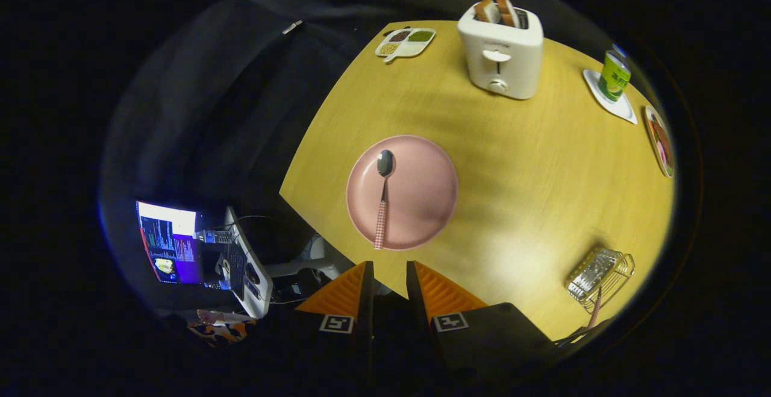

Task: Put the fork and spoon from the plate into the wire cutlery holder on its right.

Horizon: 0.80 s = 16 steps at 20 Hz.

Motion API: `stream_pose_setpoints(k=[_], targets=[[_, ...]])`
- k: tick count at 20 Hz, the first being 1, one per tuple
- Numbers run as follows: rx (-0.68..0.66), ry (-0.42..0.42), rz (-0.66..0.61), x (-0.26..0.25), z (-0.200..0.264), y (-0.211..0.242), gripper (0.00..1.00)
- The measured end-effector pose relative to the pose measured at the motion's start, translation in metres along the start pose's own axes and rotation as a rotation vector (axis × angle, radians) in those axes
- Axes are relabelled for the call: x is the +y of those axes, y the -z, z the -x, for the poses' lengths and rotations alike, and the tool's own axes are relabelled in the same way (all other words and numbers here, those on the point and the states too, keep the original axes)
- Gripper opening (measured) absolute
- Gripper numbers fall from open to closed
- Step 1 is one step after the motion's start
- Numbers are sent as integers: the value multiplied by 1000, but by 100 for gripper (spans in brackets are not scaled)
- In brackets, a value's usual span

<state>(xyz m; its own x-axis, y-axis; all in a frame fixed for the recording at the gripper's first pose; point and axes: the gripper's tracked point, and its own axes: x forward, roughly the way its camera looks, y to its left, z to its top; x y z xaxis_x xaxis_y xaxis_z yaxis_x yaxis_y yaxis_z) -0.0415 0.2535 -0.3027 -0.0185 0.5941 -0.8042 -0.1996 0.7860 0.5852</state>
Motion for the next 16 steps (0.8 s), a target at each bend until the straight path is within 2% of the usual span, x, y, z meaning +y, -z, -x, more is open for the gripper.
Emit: stream_pose_setpoints(k=[6,12,16], targets=[[75,34,-5,19,-86,-6,33],[133,126,-43,0,-139,-7,33],[191,163,3,-10,-165,6,33]])
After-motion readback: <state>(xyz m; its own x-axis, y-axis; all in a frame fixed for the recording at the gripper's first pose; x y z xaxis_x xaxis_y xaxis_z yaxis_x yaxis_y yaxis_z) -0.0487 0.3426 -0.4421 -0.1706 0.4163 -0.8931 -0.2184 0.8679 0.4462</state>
